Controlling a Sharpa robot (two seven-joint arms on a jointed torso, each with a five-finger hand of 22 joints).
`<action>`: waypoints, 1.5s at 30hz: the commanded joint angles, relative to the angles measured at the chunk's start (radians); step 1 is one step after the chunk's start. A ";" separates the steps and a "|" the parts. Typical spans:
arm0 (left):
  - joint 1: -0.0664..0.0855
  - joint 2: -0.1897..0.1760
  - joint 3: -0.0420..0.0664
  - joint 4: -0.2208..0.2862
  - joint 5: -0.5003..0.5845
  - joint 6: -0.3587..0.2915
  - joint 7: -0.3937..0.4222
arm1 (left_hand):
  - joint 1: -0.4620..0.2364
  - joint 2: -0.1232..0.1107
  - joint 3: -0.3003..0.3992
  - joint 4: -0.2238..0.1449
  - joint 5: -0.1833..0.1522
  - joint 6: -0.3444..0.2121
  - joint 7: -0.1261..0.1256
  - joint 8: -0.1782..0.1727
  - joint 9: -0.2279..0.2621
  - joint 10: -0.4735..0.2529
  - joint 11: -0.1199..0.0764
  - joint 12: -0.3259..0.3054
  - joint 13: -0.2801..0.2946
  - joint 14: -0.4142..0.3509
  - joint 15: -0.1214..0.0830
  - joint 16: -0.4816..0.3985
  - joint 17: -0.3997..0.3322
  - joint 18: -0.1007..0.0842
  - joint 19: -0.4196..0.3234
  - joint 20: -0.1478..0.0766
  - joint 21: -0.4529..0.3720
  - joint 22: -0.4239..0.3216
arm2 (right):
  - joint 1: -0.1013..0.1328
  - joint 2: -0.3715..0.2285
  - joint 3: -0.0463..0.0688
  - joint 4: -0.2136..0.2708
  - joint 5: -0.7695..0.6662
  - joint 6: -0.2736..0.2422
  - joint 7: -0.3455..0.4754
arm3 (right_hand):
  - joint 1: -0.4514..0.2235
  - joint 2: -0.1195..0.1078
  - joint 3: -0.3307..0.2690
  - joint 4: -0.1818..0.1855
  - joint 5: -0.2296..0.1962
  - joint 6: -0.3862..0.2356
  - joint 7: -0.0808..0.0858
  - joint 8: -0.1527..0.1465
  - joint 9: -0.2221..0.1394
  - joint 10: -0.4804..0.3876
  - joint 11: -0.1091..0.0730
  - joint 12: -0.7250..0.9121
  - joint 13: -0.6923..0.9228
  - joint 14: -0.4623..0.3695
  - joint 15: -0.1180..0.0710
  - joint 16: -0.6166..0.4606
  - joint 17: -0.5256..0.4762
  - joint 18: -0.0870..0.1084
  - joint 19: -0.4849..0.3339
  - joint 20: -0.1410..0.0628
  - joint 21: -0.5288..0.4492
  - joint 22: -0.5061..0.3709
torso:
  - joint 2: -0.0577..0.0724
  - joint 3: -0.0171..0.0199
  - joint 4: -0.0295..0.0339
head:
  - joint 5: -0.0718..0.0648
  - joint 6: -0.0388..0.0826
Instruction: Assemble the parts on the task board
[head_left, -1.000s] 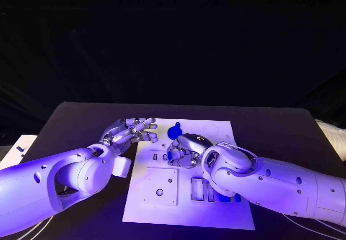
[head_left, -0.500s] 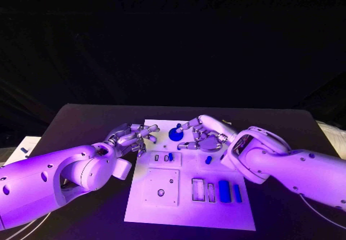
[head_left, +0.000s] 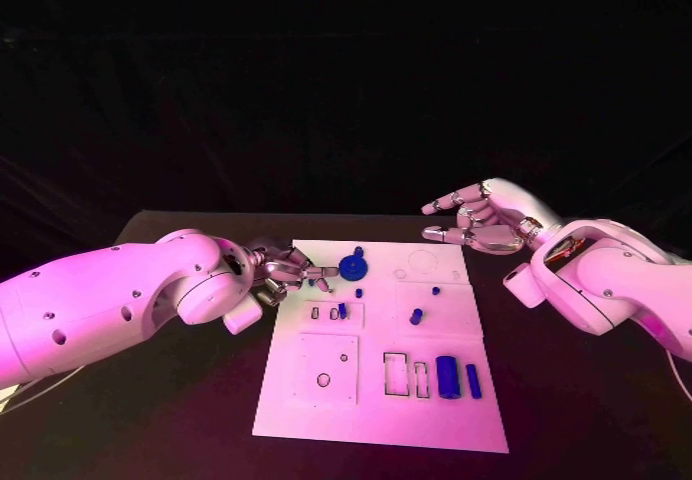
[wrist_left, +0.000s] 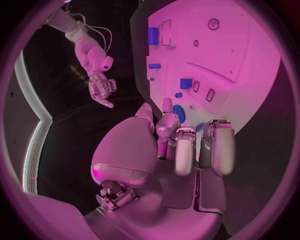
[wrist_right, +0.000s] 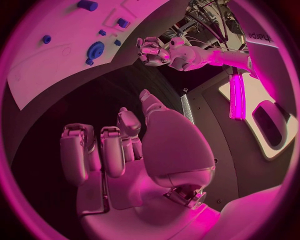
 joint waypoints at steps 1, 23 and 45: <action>0.019 0.030 0.001 -0.020 -0.197 0.093 -0.206 | -0.034 0.012 -0.033 0.002 -0.027 -0.015 -0.008 0.063 0.055 0.009 -0.013 0.048 0.051 0.105 -0.011 0.003 0.263 -0.021 0.038 -0.007 0.023 0.103 | 0.002 -0.003 0.000 -0.003 0.052 -0.005 0.006 | 0.001 0.008 -0.006 0.001 -0.007 0.004 -0.001 0.004 0.001 0.007 -0.003 0.002 -0.001 0.082 0.001 -0.004 0.165 0.014 -0.003 -0.002 -0.003 0.072 | -0.009 0.0068 -0.0044 | 0.007 -0.006; 0.045 0.252 -0.008 -0.196 -0.369 0.276 -0.348 | -0.110 0.038 -0.148 0.005 -0.077 -0.088 -0.027 0.208 0.227 0.026 -0.026 0.097 0.112 0.105 -0.026 0.003 0.263 -0.036 0.067 -0.020 0.059 0.177 | 0.003 0.007 -0.003 -0.017 0.019 -0.004 -0.031 | 0.014 0.018 -0.041 0.012 0.043 0.011 -0.004 0.003 0.005 0.003 -0.006 -0.010 -0.015 0.081 -0.002 -0.011 0.159 0.016 -0.005 -0.006 -0.010 0.064 | -0.009 0.0053 -0.0050 | 0.015 -0.022; 0.042 0.304 -0.022 -0.250 -0.371 0.366 -0.356 | -0.093 0.046 -0.153 -0.002 -0.075 -0.093 -0.029 0.218 0.244 0.030 -0.028 0.103 0.120 0.105 -0.027 0.003 0.263 -0.038 0.071 -0.022 0.063 0.186 | 0.002 0.013 -0.004 -0.024 0.010 -0.005 -0.040 | 0.021 0.021 -0.048 0.013 0.059 0.011 -0.004 0.003 0.005 0.001 -0.006 -0.013 -0.019 0.081 -0.003 -0.013 0.157 0.016 -0.006 -0.006 -0.011 0.063 | -0.010 0.0053 -0.0051 | 0.021 -0.032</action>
